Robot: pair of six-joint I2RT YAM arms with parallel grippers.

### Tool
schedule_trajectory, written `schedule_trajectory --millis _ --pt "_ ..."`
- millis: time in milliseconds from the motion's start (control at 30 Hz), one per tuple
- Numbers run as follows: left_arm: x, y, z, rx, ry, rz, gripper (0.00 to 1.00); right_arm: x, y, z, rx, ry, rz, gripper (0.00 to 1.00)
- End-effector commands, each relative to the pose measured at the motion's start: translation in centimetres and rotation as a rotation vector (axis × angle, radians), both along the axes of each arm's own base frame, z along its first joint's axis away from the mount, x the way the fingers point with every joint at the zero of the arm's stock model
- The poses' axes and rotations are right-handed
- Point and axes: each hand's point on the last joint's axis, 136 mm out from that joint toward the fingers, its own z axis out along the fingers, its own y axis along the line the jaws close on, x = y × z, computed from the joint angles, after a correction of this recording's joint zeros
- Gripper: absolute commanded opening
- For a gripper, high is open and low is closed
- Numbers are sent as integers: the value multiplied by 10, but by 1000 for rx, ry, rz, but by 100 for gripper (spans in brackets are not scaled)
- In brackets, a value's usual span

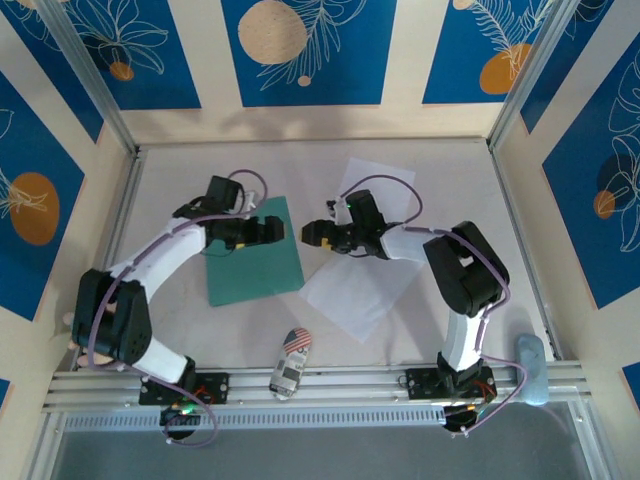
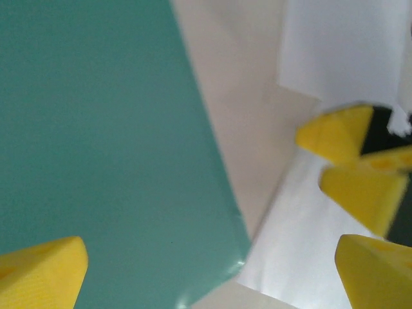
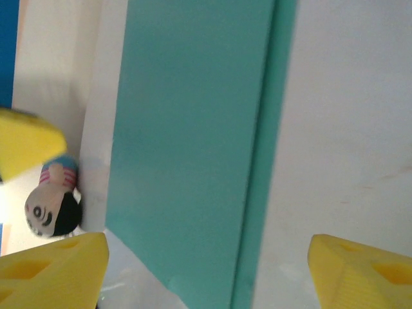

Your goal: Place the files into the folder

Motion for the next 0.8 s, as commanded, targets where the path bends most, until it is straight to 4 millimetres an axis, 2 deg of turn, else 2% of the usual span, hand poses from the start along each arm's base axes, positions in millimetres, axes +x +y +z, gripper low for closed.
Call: schedule_trajectory --millis 0,133,300,533,767 --pt "-13 64 -29 163 87 175 99 -18 24 -7 7 60 106 77" --pt "-18 106 -42 198 114 304 99 -24 44 -19 -12 89 156 76" --pt "-23 132 -60 195 162 374 100 -27 60 -34 -113 80 183 76" --pt "-23 141 -77 197 215 388 100 -23 61 -50 -253 60 165 73" --pt "-21 137 -89 181 240 386 100 -17 52 -52 -326 28 117 73"
